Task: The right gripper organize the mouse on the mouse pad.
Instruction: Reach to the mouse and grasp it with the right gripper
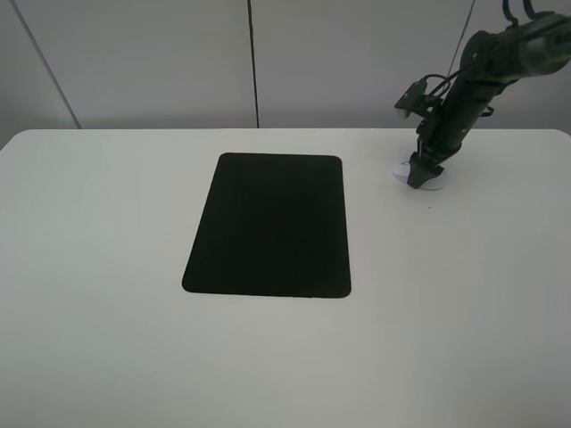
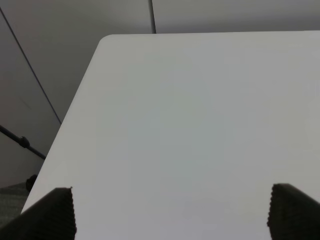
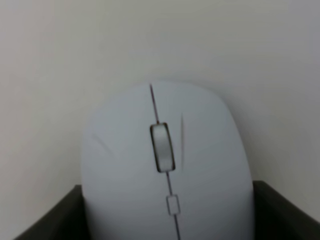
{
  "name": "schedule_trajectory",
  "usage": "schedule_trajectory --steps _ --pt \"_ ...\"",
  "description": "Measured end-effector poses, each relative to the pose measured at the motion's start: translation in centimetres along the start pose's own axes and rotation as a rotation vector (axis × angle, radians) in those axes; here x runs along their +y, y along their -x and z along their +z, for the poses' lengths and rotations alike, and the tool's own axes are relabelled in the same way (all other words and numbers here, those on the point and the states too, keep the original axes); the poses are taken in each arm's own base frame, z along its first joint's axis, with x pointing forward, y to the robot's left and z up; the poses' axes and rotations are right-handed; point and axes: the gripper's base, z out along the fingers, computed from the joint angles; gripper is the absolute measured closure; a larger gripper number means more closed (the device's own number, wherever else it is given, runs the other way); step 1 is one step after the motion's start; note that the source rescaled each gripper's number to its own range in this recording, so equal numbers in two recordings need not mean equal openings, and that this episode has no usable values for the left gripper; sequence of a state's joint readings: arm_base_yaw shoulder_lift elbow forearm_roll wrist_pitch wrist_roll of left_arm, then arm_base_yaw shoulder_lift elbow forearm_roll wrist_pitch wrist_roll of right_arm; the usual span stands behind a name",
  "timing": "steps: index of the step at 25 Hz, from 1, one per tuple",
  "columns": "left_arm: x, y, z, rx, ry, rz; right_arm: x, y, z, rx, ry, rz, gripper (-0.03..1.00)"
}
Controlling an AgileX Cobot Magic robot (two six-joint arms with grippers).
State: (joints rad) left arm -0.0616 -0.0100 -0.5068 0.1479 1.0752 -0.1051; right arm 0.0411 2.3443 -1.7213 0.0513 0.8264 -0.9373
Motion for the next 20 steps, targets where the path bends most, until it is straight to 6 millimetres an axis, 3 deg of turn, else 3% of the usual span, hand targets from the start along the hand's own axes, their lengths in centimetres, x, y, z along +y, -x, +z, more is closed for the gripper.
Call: schedule_trajectory --steps 20 --pt "0.0 0.0 0.0 0.0 0.0 0.0 -0.02 -0.08 0.0 0.009 -0.002 -0.008 0.97"
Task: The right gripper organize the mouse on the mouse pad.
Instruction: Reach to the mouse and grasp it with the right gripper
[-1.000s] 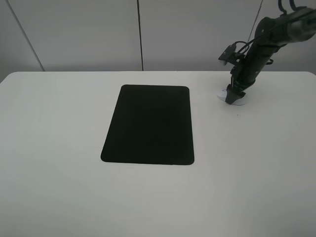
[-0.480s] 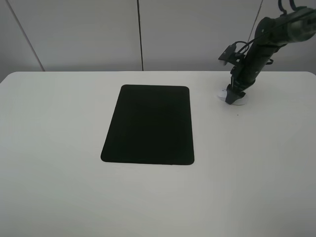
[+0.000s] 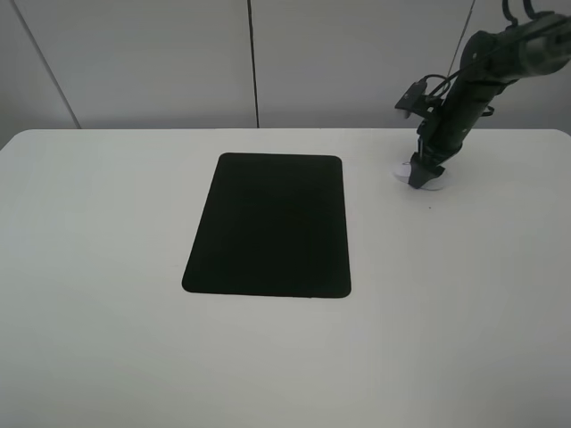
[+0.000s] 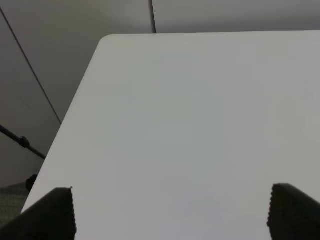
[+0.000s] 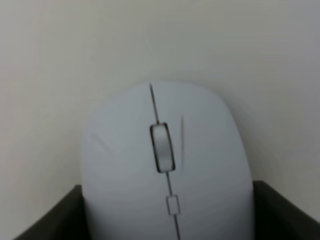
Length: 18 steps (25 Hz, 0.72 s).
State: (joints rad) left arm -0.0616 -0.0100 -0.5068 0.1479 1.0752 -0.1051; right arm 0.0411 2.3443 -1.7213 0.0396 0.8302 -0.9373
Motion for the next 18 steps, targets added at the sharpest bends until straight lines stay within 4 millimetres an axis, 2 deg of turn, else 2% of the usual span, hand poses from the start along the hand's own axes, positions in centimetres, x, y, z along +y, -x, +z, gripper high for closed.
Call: schedule_trajectory --steps 18 --pt "0.0 0.0 0.0 0.0 0.0 0.0 0.0 -0.02 0.0 0.002 0.0 -0.001 0.97"
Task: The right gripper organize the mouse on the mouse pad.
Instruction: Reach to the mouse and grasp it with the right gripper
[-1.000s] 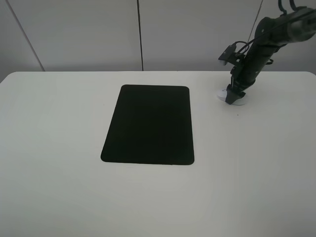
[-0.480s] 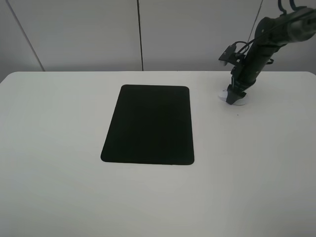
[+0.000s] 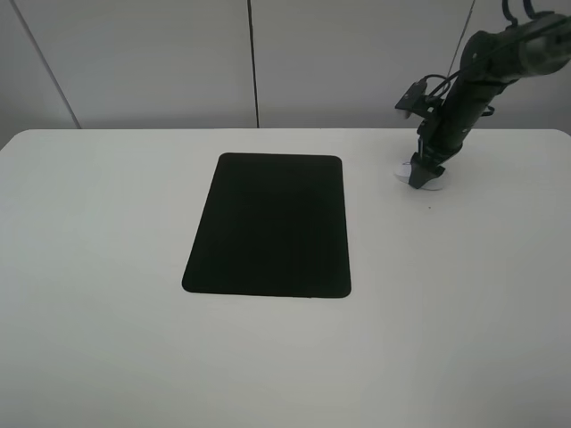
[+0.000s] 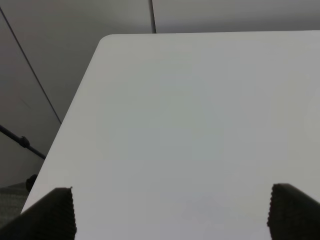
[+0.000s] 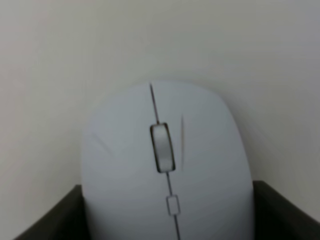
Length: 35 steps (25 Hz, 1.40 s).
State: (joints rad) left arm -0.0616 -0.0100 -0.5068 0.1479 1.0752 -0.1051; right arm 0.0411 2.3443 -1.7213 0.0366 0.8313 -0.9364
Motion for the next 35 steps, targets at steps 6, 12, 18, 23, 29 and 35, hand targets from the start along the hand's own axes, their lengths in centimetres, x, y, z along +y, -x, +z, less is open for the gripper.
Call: schedule_trajectory --steps 6,12,18,23,29,35 --pt "0.0 0.0 0.0 0.0 0.0 0.0 0.0 0.0 0.0 0.0 0.0 0.0 0.97" --pt "0.0 0.0 0.0 0.0 0.0 0.0 0.0 0.0 0.0 0.0 0.0 0.0 0.97" --pt "0.0 0.0 0.0 0.0 0.0 0.0 0.0 0.0 0.0 0.0 0.0 0.0 0.97" --pt "0.0 0.0 0.0 0.0 0.0 0.0 0.0 0.0 0.0 0.0 0.0 0.001 0.97" --pt "0.0 0.0 0.0 0.0 0.0 0.0 0.0 0.0 0.0 0.0 0.0 0.003 0.97" --pt "0.0 0.0 0.0 0.0 0.0 0.0 0.0 -0.01 0.0 0.001 0.0 0.002 0.97"
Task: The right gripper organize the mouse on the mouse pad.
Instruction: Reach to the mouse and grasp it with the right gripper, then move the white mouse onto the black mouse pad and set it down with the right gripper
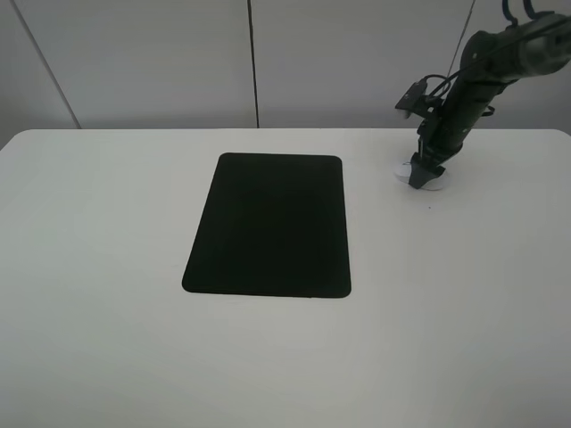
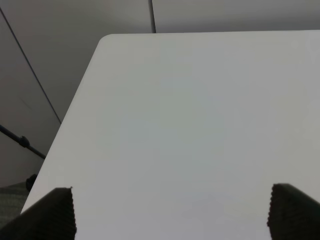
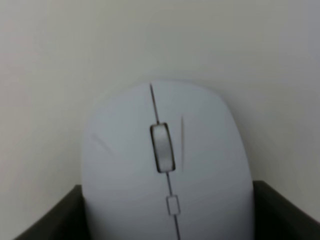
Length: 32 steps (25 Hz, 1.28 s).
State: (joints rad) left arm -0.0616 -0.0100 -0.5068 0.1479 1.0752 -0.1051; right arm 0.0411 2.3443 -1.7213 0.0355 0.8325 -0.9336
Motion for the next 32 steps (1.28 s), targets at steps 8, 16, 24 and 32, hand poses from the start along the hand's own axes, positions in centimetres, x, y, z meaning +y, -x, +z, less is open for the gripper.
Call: schedule_trajectory --steps 8,16,24,32 --pt "0.0 0.0 0.0 0.0 0.0 0.0 0.0 0.0 0.0 0.001 0.0 0.007 0.97" --pt "0.0 0.0 0.0 0.0 0.0 0.0 0.0 0.0 -0.7 0.003 0.001 0.017 0.97" --pt "0.0 0.0 0.0 0.0 0.0 0.0 0.4 0.7 -3.2 -0.004 -0.009 0.029 0.97" --pt "0.0 0.0 0.0 0.0 0.0 0.0 2.9 3.5 -7.0 -0.029 -0.01 0.085 0.97"
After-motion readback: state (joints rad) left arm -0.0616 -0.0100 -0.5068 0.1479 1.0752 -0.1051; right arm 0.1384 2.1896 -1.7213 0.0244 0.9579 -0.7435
